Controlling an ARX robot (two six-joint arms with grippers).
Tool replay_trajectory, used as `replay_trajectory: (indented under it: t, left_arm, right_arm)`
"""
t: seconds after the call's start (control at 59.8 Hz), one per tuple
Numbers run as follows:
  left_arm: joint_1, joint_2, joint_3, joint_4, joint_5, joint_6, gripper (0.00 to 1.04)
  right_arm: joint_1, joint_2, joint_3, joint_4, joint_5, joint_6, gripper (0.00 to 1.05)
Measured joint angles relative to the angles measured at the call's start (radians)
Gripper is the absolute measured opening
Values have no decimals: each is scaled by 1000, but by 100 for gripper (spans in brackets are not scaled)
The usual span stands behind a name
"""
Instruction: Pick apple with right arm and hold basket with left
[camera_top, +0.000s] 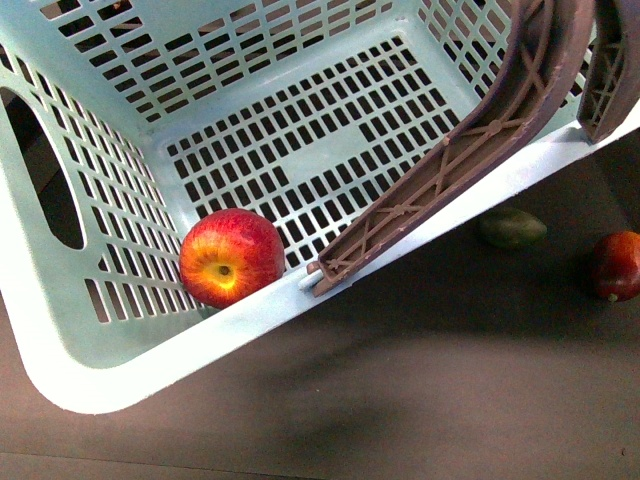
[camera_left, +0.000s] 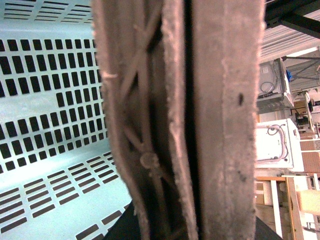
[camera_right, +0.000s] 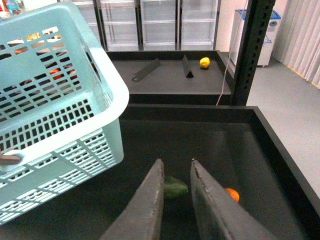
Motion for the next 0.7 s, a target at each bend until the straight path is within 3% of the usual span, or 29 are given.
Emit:
replay_trajectory:
  t: [0.1, 0.251, 0.418, 0.702]
  left_arm:
    - [12, 0, 0, 0, -133, -154, 15]
    - [89, -1, 1, -41, -187, -280, 15]
    - [205, -1, -2, -43, -180, -351, 15]
    - [440, 98, -34, 20, -158, -387, 15]
  right_arm:
    - [0, 0, 0, 0, 0, 0, 48]
    - [0, 0, 0, 0, 0, 0, 72]
    - [0, 0, 0, 0, 0, 0, 97]
    - [0, -1, 0, 0, 0, 0, 96]
